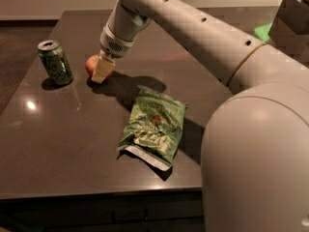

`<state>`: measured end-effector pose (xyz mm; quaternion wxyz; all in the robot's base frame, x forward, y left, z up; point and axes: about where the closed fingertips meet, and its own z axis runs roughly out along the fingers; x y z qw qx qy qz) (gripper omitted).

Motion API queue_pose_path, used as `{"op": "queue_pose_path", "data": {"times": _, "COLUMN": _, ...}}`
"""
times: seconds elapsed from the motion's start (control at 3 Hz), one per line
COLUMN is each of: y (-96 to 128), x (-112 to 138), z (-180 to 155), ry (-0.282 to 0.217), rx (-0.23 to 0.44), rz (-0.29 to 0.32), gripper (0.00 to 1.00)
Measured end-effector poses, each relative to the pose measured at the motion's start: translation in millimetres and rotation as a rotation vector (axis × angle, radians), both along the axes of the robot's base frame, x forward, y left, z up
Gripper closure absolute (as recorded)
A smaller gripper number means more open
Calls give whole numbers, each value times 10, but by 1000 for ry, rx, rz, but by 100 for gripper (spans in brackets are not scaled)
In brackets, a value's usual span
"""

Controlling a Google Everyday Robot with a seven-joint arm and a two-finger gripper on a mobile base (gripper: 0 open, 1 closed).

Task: Move apple near green can

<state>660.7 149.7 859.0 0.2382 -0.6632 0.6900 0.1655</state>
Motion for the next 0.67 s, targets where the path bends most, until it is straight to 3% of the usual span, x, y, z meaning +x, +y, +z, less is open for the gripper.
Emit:
{"op": "queue_pose_path", "data": {"times": 0.33, "y": 109, "x": -16, "z": -126, "ry": 9, "rx": -13, "rz": 18, "gripper": 50}}
{"op": "queue_pose_path", "data": {"times": 0.67, "y": 109, "x": -16, "z": -109, "ry": 9, "rx": -13, "rz": 18, "gripper": 29}}
